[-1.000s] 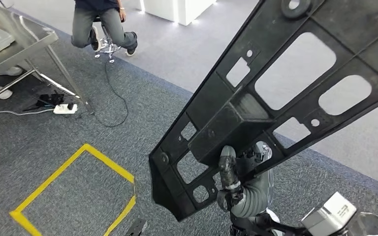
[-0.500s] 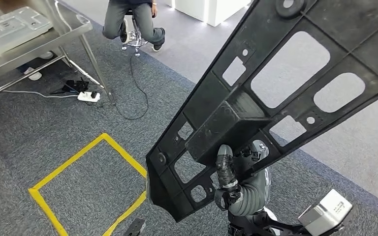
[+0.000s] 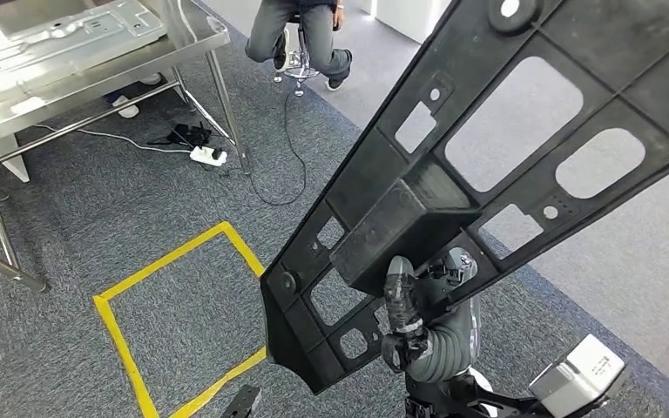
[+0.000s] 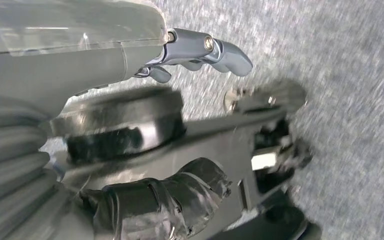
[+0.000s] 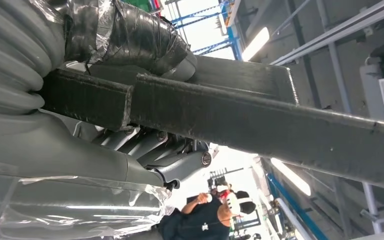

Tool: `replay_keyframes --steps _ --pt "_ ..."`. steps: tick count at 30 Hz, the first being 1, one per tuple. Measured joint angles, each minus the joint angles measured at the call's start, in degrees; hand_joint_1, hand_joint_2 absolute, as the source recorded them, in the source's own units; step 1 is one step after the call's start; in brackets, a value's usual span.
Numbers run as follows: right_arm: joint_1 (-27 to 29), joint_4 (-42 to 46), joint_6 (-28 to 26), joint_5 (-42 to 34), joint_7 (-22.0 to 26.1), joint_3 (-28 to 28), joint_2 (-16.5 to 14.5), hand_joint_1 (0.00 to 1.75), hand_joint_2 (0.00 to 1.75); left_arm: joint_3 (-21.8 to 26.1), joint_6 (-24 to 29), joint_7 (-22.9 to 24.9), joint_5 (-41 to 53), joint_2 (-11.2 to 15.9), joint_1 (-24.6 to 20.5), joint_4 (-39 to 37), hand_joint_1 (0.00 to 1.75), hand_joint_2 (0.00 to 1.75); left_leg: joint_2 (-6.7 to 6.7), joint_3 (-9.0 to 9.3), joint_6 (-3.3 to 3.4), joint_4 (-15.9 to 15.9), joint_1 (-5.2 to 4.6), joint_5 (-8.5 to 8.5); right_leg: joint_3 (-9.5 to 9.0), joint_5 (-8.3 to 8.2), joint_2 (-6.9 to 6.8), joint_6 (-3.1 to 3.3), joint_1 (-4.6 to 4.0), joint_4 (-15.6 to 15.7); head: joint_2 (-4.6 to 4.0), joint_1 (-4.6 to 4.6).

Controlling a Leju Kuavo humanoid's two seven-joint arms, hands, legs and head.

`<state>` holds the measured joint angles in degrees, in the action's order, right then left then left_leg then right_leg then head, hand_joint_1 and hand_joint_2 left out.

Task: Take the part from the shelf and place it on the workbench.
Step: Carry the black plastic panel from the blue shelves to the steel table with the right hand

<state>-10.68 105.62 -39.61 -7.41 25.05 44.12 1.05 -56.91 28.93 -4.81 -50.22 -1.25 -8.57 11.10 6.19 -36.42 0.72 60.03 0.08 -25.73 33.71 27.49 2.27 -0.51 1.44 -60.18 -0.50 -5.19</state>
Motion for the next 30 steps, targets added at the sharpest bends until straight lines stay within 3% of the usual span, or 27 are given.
replay_keyframes --steps 2,3,5,6,7,10,12,14,16,17,19,21,22,24,25,26,28,30 --pt "-0.1 0.0 0.0 -0.1 0.0 0.0 -0.1 1.75 1.75 0.0 0.0 0.0 -0.1 0.0 0.0 0.0 0.00 1.75 -2.85 -1.59 -0.64 3.3 -0.05 -1.74 -0.57 -0.06 -1.30 0.69 0.19 0.5 0.00 -0.38" --pt "-0.1 0.0 0.0 -0.2 0.1 0.0 -0.1 1.75 1.75 0.0 0.0 -0.1 -0.1 0.0 -0.1 0.0 0.00 1.75 -4.30 -3.23 -0.95 6.6 -0.03 -3.23 -0.79 0.05 -2.02 0.90 0.12 0.6 -0.01 -0.58" --pt "-0.1 -0.2 0.0 -0.4 0.1 0.0 -0.1 1.75 1.75 0.0 0.0 -0.1 -0.1 0.0 -0.2 0.0 0.00 1.75 -5.36 -6.70 -1.41 13.0 0.27 -5.37 -1.04 0.35 -3.58 1.14 0.01 0.6 -0.01 -0.65" --pt "-0.1 -0.3 0.0 -0.5 0.1 0.1 -0.1 1.75 1.75 0.0 0.0 -0.1 -0.1 0.0 -0.2 0.0 0.00 1.75 -5.54 -7.57 -1.54 14.3 0.38 -5.35 -1.16 0.51 -4.28 1.17 -0.01 0.6 -0.01 -0.67" --pt "-0.1 -0.3 0.0 -0.5 0.1 0.1 -0.1 1.75 1.75 0.0 0.0 -0.1 -0.1 0.0 -0.1 0.0 0.00 1.75 -5.74 -7.16 -1.58 13.2 0.46 -4.19 -1.33 0.69 -4.94 1.12 -0.01 0.6 -0.01 -0.67" --pt "-0.1 -0.4 0.0 -0.6 0.2 0.1 -0.1 1.75 1.75 0.0 0.0 -0.1 -0.1 0.1 -0.2 0.0 0.00 1.75 -8.08 -1.92 -1.09 2.8 0.18 0.53 -2.16 1.40 -6.69 0.61 -0.13 0.6 -0.01 -0.66" --pt "-0.1 -0.4 0.0 -0.6 0.2 0.1 -0.1 1.75 1.75 0.0 0.0 -0.1 -0.1 0.1 -0.3 0.0 0.00 1.75 -9.17 -0.27 -0.37 -0.5 -0.36 0.95 -2.57 1.77 -7.67 0.03 -0.41 0.7 -0.01 -0.60" --pt "-0.1 -0.4 0.0 -0.6 0.2 0.1 -0.1 1.75 1.75 0.0 0.0 -0.1 -0.1 0.1 -0.2 0.0 0.00 1.75 -8.18 -0.10 0.37 -0.8 -0.52 0.86 -3.05 1.98 -8.50 -0.62 -0.58 1.2 0.00 -0.59" --pt "-0.1 -0.4 0.0 -0.6 0.2 0.1 -0.1 1.75 1.75 0.0 0.0 -0.2 0.0 0.1 0.0 0.0 0.00 1.75 -7.02 0.51 1.01 -1.5 -0.23 1.04 -3.11 2.91 -7.10 -1.21 -0.48 0.3 0.01 -0.40" --pt "-0.1 -0.4 0.0 -0.5 0.3 0.1 -0.1 1.75 1.75 0.0 0.0 -0.4 0.0 0.1 -0.1 0.0 0.00 1.75 -6.48 0.84 1.38 -1.9 -0.04 1.16 -2.30 4.04 -5.72 -1.38 -0.40 -1.6 0.01 -0.23" --pt "0.1 -0.5 -0.1 -0.5 0.3 0.1 -0.1 1.75 1.75 0.0 0.0 -0.8 -0.1 0.1 -0.3 0.0 0.00 1.75 -5.34 1.04 1.84 -2.1 0.00 1.18 1.31 6.99 -3.27 -1.46 -0.35 -8.5 -0.01 0.04" --pt "0.4 -0.5 -0.2 -0.5 0.3 0.1 0.0 1.75 1.75 0.0 -0.1 -1.2 -0.1 0.1 -0.3 0.0 0.00 1.75 -3.96 1.05 2.02 -2.0 -0.06 1.07 4.73 7.90 -2.65 -1.53 -0.37 -13.7 -0.01 0.08" --pt "0.5 -0.5 -0.3 -0.5 0.3 0.1 0.0 1.75 1.75 0.0 -0.2 -1.3 -0.2 0.1 -0.2 0.0 0.00 1.75 -3.17 1.07 2.01 -1.8 -0.06 0.99 5.15 6.74 -2.53 -1.55 -0.33 -13.4 -0.01 0.08" --pt "0.5 -0.5 -0.3 -0.5 0.3 0.1 0.0 1.75 1.75 -0.1 -0.2 -1.4 -0.2 0.1 -0.2 0.0 0.00 1.75 -1.66 1.09 1.79 -1.4 0.03 0.74 3.31 2.45 -1.82 -1.52 -0.13 -7.7 -0.01 0.10" --pt "0.5 -0.5 -0.3 -0.5 0.3 0.1 0.0 1.75 1.75 -0.1 -0.3 -1.4 -0.2 0.1 -0.2 0.0 0.00 1.75 -0.95 0.96 1.56 -1.1 0.01 0.55 2.02 0.94 -0.52 -1.49 0.02 -4.3 -0.01 0.13" --pt "0.5 -0.6 -0.3 -0.5 0.3 0.1 0.0 1.75 1.75 -0.1 -0.3 -1.3 -0.2 0.1 -0.2 0.0 0.00 1.75 -0.32 0.76 1.28 -0.8 -0.02 0.39 1.02 0.10 0.60 -1.41 0.16 -1.9 0.00 0.12" --pt "0.6 -0.6 -0.3 -0.5 0.3 0.1 0.0 1.75 1.75 -0.1 -0.4 -1.2 -0.2 0.1 -0.2 0.0 0.00 1.75 0.73 0.35 0.54 -0.5 0.07 0.33 0.29 0.14 1.85 -1.02 0.05 -0.2 0.01 0.13" --pt "0.6 -0.6 -0.3 -0.4 0.2 0.1 0.0 1.75 1.75 -0.1 -0.4 -1.0 -0.1 0.1 -0.1 0.0 0.00 1.75 1.13 0.13 -0.20 -0.6 0.36 0.46 -0.04 -0.12 0.69 -0.23 -0.11 0.1 0.00 0.16"
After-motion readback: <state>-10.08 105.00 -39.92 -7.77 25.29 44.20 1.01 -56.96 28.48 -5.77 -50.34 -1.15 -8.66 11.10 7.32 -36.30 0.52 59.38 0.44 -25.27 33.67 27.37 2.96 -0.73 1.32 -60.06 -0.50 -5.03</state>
